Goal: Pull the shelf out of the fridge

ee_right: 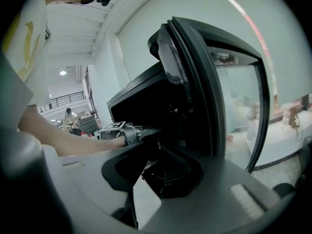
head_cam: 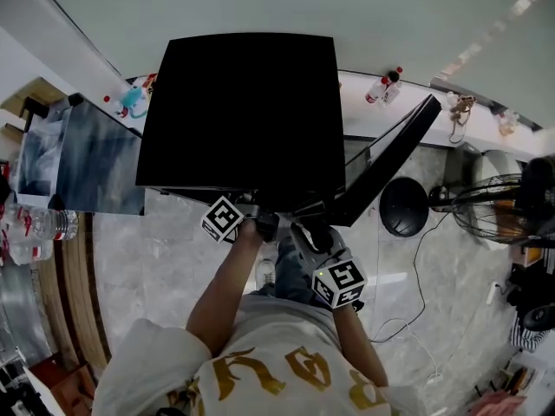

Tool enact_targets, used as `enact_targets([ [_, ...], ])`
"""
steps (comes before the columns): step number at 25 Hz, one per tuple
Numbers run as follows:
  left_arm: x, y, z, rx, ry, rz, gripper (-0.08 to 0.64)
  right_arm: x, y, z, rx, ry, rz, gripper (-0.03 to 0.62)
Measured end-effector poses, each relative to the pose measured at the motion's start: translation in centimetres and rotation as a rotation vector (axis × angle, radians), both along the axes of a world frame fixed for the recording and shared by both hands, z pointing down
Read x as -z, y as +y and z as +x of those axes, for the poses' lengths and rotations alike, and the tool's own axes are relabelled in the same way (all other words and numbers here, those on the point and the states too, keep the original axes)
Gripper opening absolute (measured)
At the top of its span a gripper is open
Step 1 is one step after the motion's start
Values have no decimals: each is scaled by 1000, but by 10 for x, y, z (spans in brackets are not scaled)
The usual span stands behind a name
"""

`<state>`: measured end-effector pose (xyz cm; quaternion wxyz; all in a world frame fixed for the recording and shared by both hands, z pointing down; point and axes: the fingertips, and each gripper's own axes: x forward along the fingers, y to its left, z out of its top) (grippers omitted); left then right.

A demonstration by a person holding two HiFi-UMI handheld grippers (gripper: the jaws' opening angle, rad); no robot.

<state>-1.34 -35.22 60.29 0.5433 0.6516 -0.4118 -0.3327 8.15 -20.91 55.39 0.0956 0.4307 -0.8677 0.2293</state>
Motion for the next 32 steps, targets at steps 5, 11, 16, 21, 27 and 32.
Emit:
enact_targets([
  [5,-3,2,-1,13,40,-28,23,0,0,-1,-3,-3,1,104],
  [11,-3,11,-1,17,72,-43,21,3,0,3,-24,-4,3,100],
  [16,-3,31,-2,11,84,-56,19,7,4,5,-31,-2,12,95],
  [21,-4,53,0,9,110,-65,17,11,10,0,-26,-11,25,94],
  [27,-4,76,0,1,120,-86,17,16,24,-4,-24,-17,39,89],
  [32,-5,93,-1,1,124,-94,17,19,34,-3,-35,-19,48,89],
])
